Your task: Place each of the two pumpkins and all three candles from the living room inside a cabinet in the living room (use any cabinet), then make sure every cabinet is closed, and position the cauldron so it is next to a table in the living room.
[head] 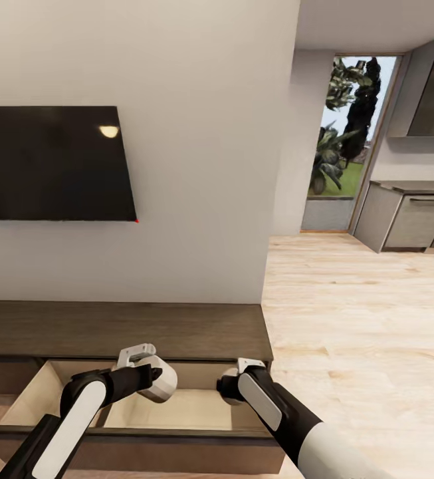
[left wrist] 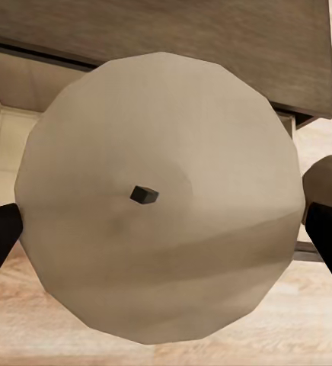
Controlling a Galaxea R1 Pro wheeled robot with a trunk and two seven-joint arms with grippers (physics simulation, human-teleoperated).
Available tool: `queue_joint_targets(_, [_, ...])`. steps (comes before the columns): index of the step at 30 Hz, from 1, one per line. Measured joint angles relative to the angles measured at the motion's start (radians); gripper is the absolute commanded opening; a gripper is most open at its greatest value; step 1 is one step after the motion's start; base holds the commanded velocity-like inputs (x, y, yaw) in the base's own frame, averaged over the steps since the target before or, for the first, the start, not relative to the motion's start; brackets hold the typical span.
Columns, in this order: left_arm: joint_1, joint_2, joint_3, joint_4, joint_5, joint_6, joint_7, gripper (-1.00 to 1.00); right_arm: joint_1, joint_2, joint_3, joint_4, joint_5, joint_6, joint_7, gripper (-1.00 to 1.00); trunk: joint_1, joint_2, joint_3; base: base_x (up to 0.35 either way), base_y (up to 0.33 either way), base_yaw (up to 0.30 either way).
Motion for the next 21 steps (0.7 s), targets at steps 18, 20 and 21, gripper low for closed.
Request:
queue_joint_targets(18, [-0.001, -0.025, -0.017, 0.004, -0.004, 0.0, 0.0, -1.0, 0.0, 0.03, 0.0, 0.017, 0.006, -0.017, 0.005, -1.0, 0.0, 0.0, 0.0, 0.0, -0.133, 0.0])
queue_joint_targets(20, [-0.001, -0.026, -0.017, 0.005, -0.004, 0.0, 0.0, -1.0, 0.0, 0.031, 0.0, 0.017, 0.006, -0.017, 0.005, -1.0, 0.0, 0.0, 0.0, 0.003, -0.017, 0.0])
queue_joint_targets(21, [-0.001, -0.026, -0.017, 0.005, -0.004, 0.0, 0.0, -1.0, 0.0, 0.031, 0.001, 0.017, 0.006, -0.017, 0.005, -1.0, 0.0, 0.0, 0.0, 0.04, -0.009, 0.0])
